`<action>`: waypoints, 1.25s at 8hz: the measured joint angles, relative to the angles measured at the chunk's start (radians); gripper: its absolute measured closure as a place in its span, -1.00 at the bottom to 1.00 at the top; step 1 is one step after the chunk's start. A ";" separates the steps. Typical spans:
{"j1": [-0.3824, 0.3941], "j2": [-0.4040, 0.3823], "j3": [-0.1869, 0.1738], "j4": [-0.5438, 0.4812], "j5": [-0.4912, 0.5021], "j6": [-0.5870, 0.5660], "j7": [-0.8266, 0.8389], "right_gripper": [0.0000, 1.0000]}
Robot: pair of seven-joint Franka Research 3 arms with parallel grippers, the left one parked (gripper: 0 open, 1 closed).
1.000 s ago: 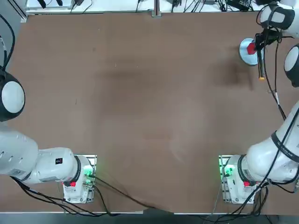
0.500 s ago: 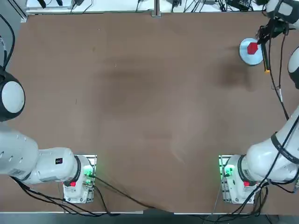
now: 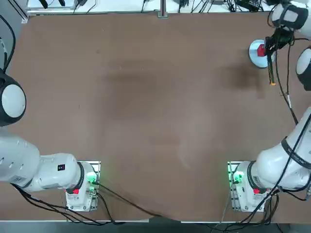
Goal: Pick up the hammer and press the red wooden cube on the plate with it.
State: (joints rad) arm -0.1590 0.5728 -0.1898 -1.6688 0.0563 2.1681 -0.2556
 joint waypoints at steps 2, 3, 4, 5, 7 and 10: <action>0.001 -0.018 0.002 0.020 0.000 -0.007 -0.004 0.59; 0.002 -0.042 0.003 0.036 -0.006 -0.037 -0.008 0.59; 0.002 -0.066 0.003 0.045 -0.010 -0.073 -0.010 0.59; 0.000 -0.073 0.003 0.043 -0.010 -0.088 -0.011 0.59; -0.004 -0.023 0.003 0.027 -0.010 -0.047 -0.012 0.59; 0.003 0.016 0.010 0.036 -0.010 -0.002 -0.018 0.59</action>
State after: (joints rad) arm -0.1561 0.5885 -0.1803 -1.6329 0.0459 2.1658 -0.2734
